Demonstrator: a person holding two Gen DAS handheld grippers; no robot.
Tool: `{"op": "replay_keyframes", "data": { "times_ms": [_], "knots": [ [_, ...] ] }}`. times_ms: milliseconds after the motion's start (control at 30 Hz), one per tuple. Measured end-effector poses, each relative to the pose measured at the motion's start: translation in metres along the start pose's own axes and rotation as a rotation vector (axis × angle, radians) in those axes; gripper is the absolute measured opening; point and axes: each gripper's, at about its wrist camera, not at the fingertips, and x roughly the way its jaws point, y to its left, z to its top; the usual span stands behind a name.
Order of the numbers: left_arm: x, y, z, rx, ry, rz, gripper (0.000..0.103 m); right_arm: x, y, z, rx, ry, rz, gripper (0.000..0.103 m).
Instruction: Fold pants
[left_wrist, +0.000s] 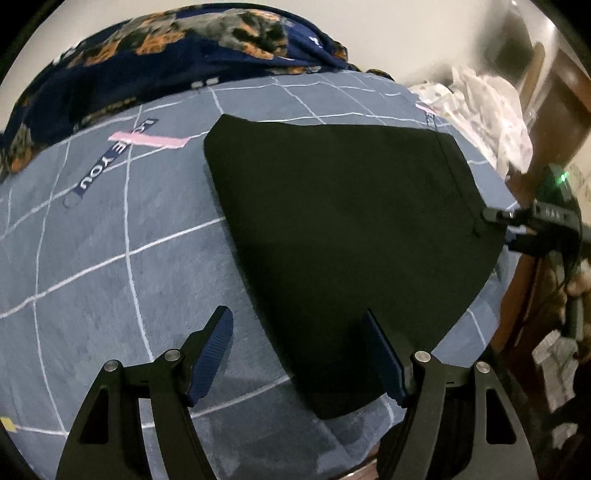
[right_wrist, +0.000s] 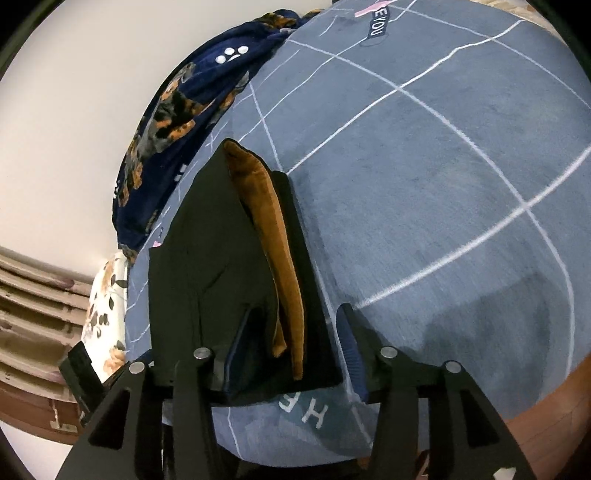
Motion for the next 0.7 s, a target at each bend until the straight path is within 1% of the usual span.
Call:
{"op": "replay_keyframes", "data": {
  "times_ms": [133,267,333,467,533,700],
  "knots": [
    [0.000,-0.007,0.001,0.051,-0.007,0.048,0.073,0.008,0.004,0.004,-0.018,0.021,0.033,0.046],
    [0.001,-0.012,0.003,0.079,-0.010,0.071,0.074,0.012,0.007,0.007,-0.037,0.032,0.047,0.047],
    [0.002,-0.013,0.004,0.084,-0.011,0.078,0.077,0.014,0.005,0.008,-0.033,0.034,0.066,0.047],
    [0.003,-0.013,0.005,0.091,-0.009,0.088,0.078,0.012,-0.002,0.013,-0.003,0.042,0.094,0.045],
    [0.003,-0.014,0.005,0.094,-0.010,0.094,0.080,0.013,-0.006,0.016,0.018,0.061,0.107,0.043],
    [0.005,-0.011,0.007,0.088,-0.009,0.098,0.082,0.016,-0.007,0.022,0.023,0.098,0.120,0.045]
  ]
}}
